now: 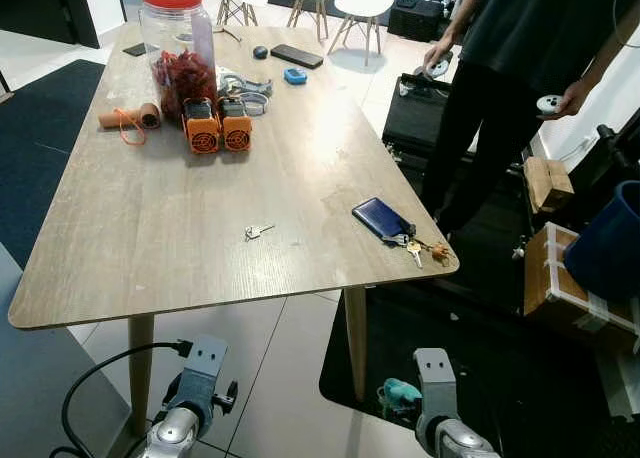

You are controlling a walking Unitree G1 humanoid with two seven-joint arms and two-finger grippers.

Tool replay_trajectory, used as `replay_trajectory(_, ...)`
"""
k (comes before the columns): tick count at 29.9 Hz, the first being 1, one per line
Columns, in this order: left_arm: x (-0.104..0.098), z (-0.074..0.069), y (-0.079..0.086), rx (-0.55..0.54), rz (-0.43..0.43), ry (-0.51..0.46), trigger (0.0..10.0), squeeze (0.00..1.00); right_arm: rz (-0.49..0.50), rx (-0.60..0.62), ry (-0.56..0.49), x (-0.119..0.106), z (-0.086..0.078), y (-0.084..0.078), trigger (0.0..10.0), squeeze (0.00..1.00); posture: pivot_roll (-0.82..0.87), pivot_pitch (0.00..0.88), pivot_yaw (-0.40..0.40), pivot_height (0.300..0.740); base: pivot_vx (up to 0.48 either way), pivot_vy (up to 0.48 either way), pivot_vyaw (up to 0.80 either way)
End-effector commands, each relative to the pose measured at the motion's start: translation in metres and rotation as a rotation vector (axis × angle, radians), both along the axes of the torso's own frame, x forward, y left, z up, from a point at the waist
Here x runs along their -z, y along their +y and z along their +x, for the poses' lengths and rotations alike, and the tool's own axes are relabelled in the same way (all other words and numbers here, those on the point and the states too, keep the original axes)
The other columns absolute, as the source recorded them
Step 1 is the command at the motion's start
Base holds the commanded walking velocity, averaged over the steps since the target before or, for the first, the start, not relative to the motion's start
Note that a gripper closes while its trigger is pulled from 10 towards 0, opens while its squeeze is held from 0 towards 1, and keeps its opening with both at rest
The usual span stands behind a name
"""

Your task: Hang keys on a hook

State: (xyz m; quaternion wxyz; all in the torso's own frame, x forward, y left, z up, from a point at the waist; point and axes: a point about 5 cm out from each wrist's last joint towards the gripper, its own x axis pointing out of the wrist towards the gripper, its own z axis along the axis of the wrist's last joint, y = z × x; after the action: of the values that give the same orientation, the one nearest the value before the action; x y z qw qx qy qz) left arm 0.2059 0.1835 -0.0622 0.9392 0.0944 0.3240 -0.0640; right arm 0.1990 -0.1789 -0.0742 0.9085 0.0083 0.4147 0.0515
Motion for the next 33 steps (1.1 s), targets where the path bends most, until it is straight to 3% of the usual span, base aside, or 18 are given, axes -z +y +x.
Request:
replay_trajectory(1,0.0013,-0.0011,-0.0072,0.0,-0.019,0.0,10.0,0.0,-0.009,-0.013,-0.013,-0.0011,0.0009,-0.0012,10.0,0.0,0.09,0.008,-0.118,0.74,0.0,0.0,0.0)
replay_trajectory(9,0.0007,-0.0004,-0.0065,-0.001,-0.017,-0.004,10.0,0.0,-0.027,-0.023,-0.018,-0.0019,0.0024,-0.0017,10.0,0.0,0.09,0.011,-0.118,0.74,0.0,0.0,0.74)
replay_trajectory(13,0.0006,-0.0003,-0.0062,-0.003,-0.016,-0.005,10.0,0.0,-0.007,0.029,-0.023,-0.0027,0.0035,-0.0043,10.0,0.0,0.09,0.013,-0.12,0.74,0.0,0.0,0.0)
replay_trajectory(27,0.001,-0.0011,-0.0047,-0.011,-0.014,-0.002,10.0,0.0,-0.027,-0.017,-0.027,-0.004,0.0053,-0.005,10.0,0.0,0.1,0.02,-0.122,0.74,0.0,0.0,0.0)
replay_trajectory(33,0.0007,-0.0008,-0.0042,-0.014,-0.014,-0.005,10.0,0.0,-0.027,-0.032,-0.028,-0.0039,0.0057,-0.0022,10.0,0.0,0.1,0.022,-0.123,0.74,0.0,0.0,0.77)
